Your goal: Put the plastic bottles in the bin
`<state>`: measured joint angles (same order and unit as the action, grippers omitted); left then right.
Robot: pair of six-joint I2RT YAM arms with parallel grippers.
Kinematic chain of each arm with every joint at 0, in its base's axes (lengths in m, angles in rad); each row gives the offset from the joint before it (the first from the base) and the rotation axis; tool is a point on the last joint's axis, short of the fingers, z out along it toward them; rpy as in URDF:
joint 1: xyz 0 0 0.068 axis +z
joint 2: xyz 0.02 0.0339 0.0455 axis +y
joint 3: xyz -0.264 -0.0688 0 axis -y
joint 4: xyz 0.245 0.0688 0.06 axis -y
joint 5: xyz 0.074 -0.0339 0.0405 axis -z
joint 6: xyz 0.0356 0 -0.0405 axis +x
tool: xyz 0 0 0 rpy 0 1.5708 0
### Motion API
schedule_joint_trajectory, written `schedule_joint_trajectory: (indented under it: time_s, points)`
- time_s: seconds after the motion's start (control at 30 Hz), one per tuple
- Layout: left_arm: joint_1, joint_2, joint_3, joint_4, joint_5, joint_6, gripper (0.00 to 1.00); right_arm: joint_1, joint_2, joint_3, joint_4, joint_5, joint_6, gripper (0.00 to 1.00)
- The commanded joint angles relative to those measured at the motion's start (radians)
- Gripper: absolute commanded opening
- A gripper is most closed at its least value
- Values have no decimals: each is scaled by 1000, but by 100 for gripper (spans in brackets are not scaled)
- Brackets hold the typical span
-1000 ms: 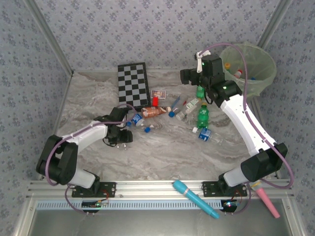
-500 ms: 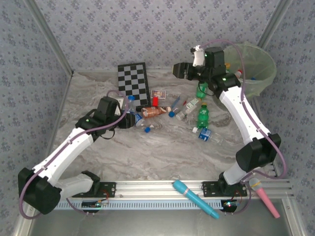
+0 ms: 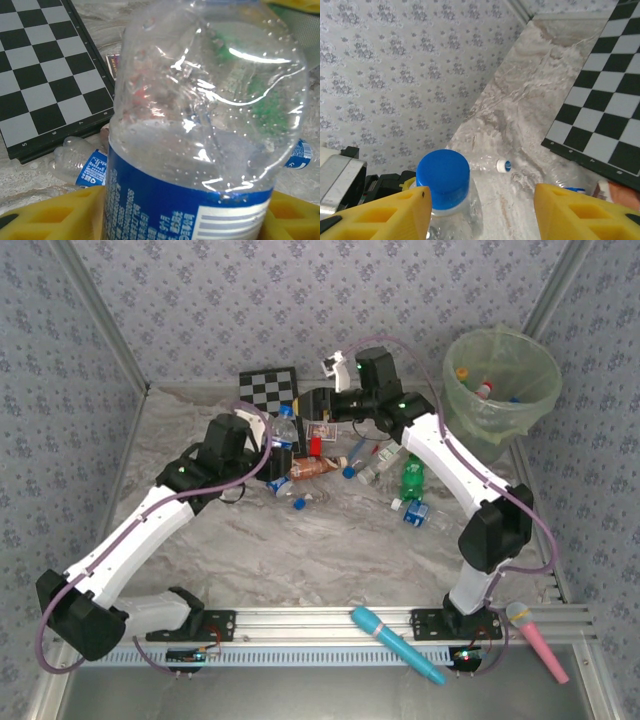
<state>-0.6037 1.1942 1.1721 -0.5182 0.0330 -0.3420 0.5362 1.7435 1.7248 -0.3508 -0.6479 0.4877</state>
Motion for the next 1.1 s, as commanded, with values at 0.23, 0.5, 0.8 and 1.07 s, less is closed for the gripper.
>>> schedule_joint_trajectory:
  time_s: [0.23, 0.5, 0.8, 1.07]
  points:
    - [-18, 7, 47, 26, 10, 22, 59, 22, 40, 49, 47, -61, 42, 56]
    - [-20, 15, 53, 18, 30, 18, 59, 40, 56, 68, 52, -74, 43, 54]
    - [-23, 15, 52, 10, 30, 15, 59, 42, 55, 71, 44, -77, 44, 36]
    - [-24, 12, 55, 12, 4, 0, 86, 15, 13, 63, 20, -64, 34, 31]
